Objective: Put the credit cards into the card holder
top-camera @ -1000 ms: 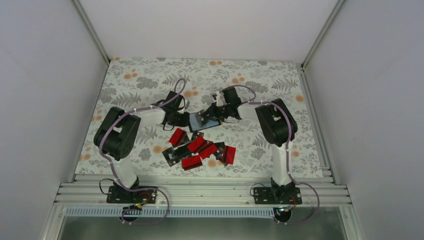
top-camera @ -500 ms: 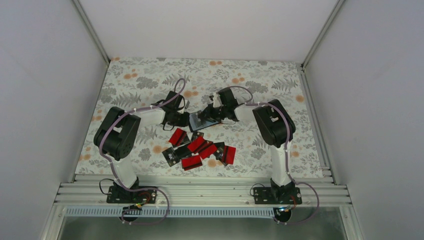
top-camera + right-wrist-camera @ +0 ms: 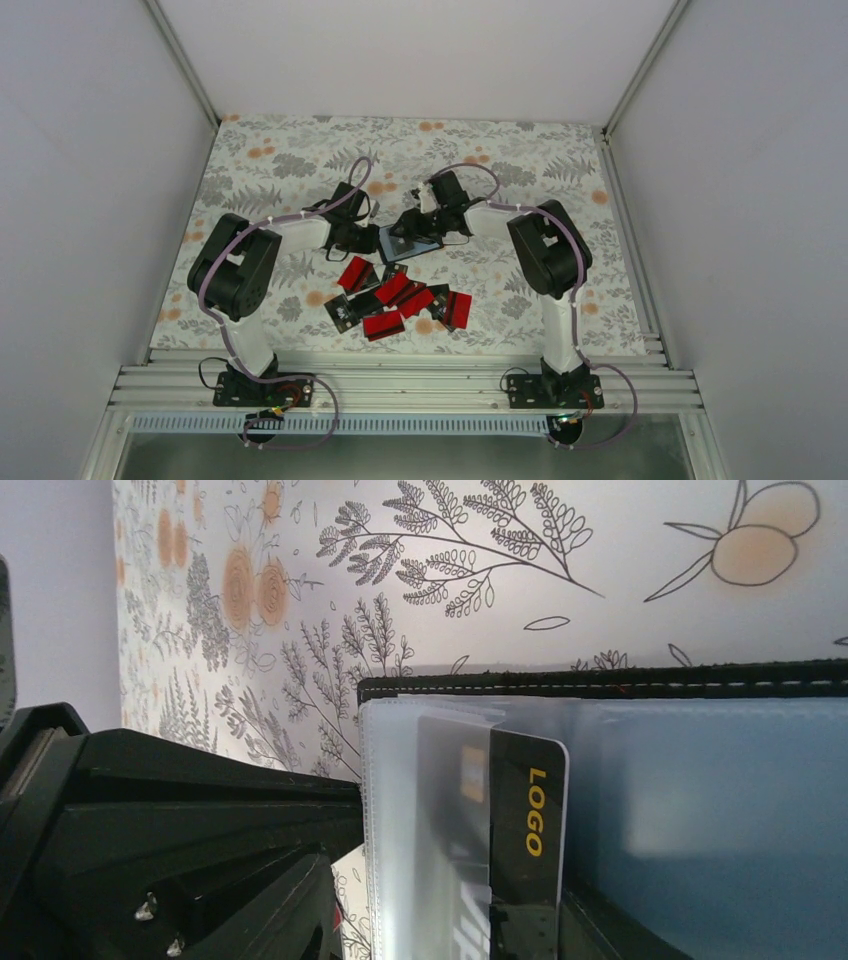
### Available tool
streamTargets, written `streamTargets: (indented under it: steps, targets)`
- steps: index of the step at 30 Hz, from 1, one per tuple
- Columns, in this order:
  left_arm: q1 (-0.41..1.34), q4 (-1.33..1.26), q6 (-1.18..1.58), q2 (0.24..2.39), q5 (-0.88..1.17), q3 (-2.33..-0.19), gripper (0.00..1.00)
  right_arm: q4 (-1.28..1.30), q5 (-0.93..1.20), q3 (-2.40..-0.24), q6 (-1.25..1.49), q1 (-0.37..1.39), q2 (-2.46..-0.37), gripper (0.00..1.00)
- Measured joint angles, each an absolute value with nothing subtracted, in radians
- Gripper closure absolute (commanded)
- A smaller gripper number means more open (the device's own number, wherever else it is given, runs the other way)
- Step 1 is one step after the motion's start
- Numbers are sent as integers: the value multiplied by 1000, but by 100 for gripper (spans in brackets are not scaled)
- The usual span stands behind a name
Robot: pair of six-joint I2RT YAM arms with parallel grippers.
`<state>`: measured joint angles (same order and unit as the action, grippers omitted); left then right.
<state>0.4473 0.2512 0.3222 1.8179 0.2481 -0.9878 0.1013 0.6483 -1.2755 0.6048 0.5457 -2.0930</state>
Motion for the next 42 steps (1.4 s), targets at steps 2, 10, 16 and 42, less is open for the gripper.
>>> streamTargets:
  steps: [2,10,16,42]
  targets:
    - [447,250,322,1818,248,-987,95,123,637,-1283,583,549,-2093,50]
    - [447,241,322,1818,248,-982,95,221,534,-1332,509,585,-2085,44]
    - [447,233,322,1818,249,-978,95,272,456,-1349,459,602,-2075,42]
    - [448,221,322,1817,255,-972,96,393,281,-1440,402,707,-2091,29]
